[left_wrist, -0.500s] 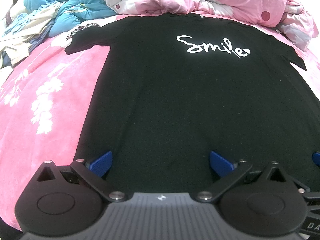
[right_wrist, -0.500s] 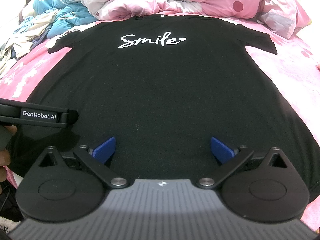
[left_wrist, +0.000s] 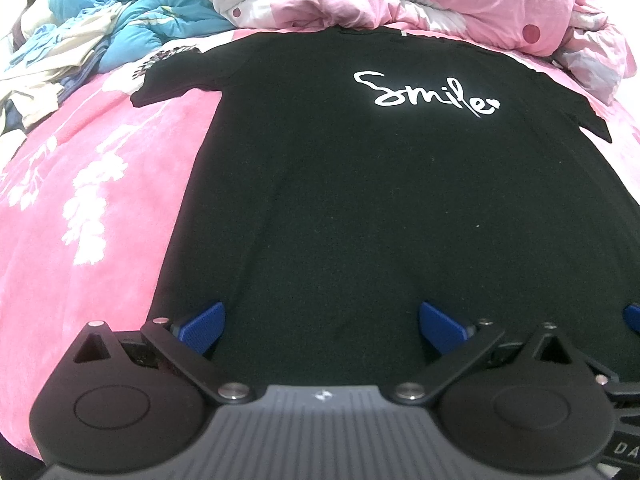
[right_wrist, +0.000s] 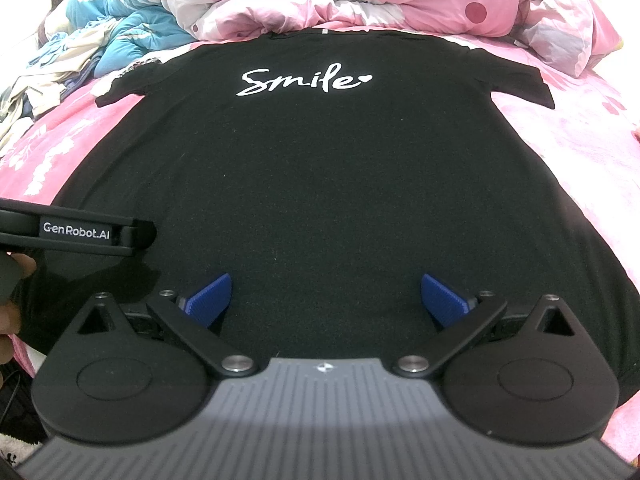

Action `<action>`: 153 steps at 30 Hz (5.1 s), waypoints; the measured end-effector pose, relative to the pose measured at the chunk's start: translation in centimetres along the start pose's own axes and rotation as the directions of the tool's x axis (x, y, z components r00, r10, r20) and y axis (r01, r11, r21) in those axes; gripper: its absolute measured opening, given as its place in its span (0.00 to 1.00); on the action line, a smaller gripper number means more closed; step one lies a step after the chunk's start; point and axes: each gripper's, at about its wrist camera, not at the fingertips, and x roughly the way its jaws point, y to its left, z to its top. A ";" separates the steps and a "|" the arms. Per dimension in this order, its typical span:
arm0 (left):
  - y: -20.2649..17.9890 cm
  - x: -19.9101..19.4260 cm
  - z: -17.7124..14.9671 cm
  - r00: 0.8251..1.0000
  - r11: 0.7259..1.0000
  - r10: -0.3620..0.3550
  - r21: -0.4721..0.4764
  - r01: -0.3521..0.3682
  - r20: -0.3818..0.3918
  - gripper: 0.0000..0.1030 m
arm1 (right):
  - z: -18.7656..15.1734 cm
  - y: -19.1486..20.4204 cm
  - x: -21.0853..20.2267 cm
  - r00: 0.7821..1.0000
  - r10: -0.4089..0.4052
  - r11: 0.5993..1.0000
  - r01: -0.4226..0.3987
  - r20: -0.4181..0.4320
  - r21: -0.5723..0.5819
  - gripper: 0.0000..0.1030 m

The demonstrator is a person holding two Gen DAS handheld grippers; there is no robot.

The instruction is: Fold clothes

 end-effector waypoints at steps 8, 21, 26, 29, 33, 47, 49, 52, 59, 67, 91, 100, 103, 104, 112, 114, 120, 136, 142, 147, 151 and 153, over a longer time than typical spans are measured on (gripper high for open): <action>0.0 0.0 0.1 1.000 1.000 -0.001 -0.008 0.000 -0.015 1.00 | 0.0 0.0 -0.1 1.000 -0.001 1.000 0.001 0.001 0.000 0.99; -0.2 -0.1 0.0 1.000 1.000 0.005 -0.010 -0.005 -0.010 1.00 | 0.0 0.0 -0.2 1.000 -0.001 1.000 0.001 0.002 0.000 0.99; -0.2 -0.2 -0.1 1.000 1.000 0.006 -0.011 -0.006 -0.005 1.00 | 0.0 -0.1 -0.1 1.000 0.000 1.000 0.000 0.004 0.001 0.99; -0.2 -0.2 -0.1 1.000 1.000 0.007 -0.011 -0.007 -0.001 1.00 | -0.1 -0.1 -0.1 1.000 0.000 1.000 0.000 0.005 0.002 0.99; -0.1 -0.3 -0.2 1.000 1.000 0.005 -0.005 -0.005 0.004 1.00 | -0.1 -0.1 -0.1 1.000 -0.001 1.000 0.001 0.008 0.003 0.99; -0.1 -0.3 -0.2 1.000 1.000 0.010 0.001 -0.010 0.015 1.00 | -0.2 -0.1 -0.1 1.000 0.001 1.000 -0.001 0.013 0.004 0.99; -0.1 -0.3 -0.3 1.000 1.000 0.010 0.003 -0.010 0.016 1.00 | -0.2 -0.1 -0.1 1.000 0.001 1.000 -0.001 0.014 0.004 0.99; -0.1 -0.3 -0.3 1.000 1.000 0.009 0.003 -0.009 0.019 1.00 | -0.3 -0.1 -0.1 1.000 0.001 1.000 -0.001 0.015 0.004 0.99; 0.0 -0.3 -0.4 1.000 1.000 0.007 0.003 -0.007 0.025 1.00 | -0.2 0.0 0.0 1.000 0.000 1.000 0.000 0.015 0.004 0.99; -0.3 -0.4 -0.6 0.999 1.000 0.008 -0.001 -0.008 0.031 1.00 | -0.2 0.0 -0.1 1.000 0.001 1.000 -0.001 0.014 0.003 0.99; 9.2 -4.8 5.6 0.957 0.992 -0.068 -0.086 0.096 0.283 1.00 | 5.1 -0.3 -2.7 0.997 0.051 0.998 -0.049 0.066 -0.035 0.99; 17.4 1.2 12.4 0.950 0.937 0.151 -0.346 -0.049 0.273 0.99 | 18.3 7.7 -0.5 0.939 0.295 0.946 -0.262 0.174 -0.189 0.99; 18.1 4.4 13.6 0.954 0.924 0.163 -0.378 -0.058 0.251 0.86 | 23.2 12.6 2.2 0.902 0.398 0.904 -0.353 0.169 -0.241 0.98; 18.3 5.2 13.8 0.957 0.921 0.157 -0.386 -0.054 0.243 0.83 | 24.7 13.9 3.5 0.892 0.422 0.890 -0.374 0.161 -0.259 0.98; 19.8 9.8 14.1 0.965 0.899 0.139 -0.438 -0.030 0.220 0.49 | 32.7 25.0 16.0 0.859 0.513 0.810 -0.479 0.013 -0.339 0.79; 19.8 9.9 13.9 0.961 0.900 0.148 -0.435 -0.032 0.235 0.45 | 33.4 26.8 18.9 0.861 0.508 0.808 -0.491 -0.036 -0.326 0.74; 20.3 10.6 13.2 0.955 0.892 0.145 -0.451 -0.014 0.259 0.25 | 33.7 30.6 26.4 0.856 0.480 0.816 -0.516 -0.191 -0.261 0.52; 21.1 10.8 12.8 0.941 0.869 0.076 -0.484 0.100 0.331 0.42 | 33.0 35.6 31.6 0.888 0.368 0.807 -0.452 -0.276 -0.380 0.23; 21.5 11.4 13.3 0.940 0.849 0.089 -0.519 0.101 0.330 0.24 | 33.0 35.4 31.8 0.893 0.360 0.805 -0.444 -0.270 -0.393 0.15; 22.0 11.9 13.4 0.941 0.839 0.078 -0.531 0.116 0.328 0.06 | 33.1 35.1 32.0 0.891 0.372 0.807 -0.449 -0.261 -0.384 0.07; 21.8 11.1 13.3 0.931 0.847 0.085 -0.518 0.120 0.355 0.05 | 33.5 34.3 31.6 0.883 0.398 0.807 -0.466 -0.250 -0.362 0.05; 21.4 9.8 13.5 0.915 0.859 0.092 -0.496 0.126 0.393 0.05 | 33.8 33.7 31.2 0.879 0.413 0.808 -0.475 -0.240 -0.348 0.05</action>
